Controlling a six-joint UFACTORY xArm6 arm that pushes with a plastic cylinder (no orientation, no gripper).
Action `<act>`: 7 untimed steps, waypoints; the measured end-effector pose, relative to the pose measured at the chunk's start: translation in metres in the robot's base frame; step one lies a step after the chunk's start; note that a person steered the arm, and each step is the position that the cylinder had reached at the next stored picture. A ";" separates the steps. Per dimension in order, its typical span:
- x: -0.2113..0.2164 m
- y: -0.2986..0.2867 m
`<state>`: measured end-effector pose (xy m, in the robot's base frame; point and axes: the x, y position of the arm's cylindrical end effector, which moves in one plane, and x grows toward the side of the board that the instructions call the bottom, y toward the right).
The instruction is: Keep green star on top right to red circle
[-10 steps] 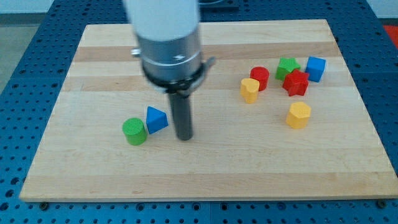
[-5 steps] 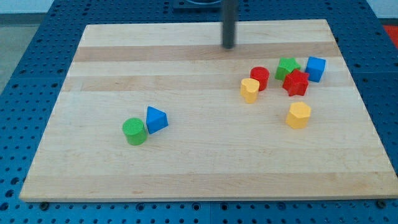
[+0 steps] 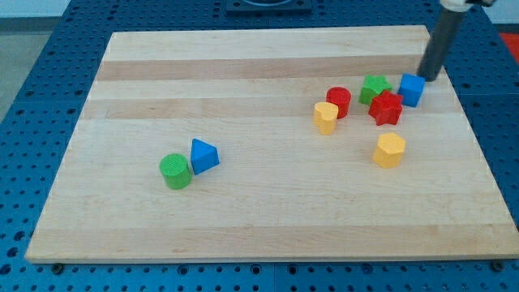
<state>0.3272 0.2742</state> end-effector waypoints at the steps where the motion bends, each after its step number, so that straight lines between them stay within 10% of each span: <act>1: 0.005 0.025; 4: 0.028 -0.028; 7: 0.028 -0.228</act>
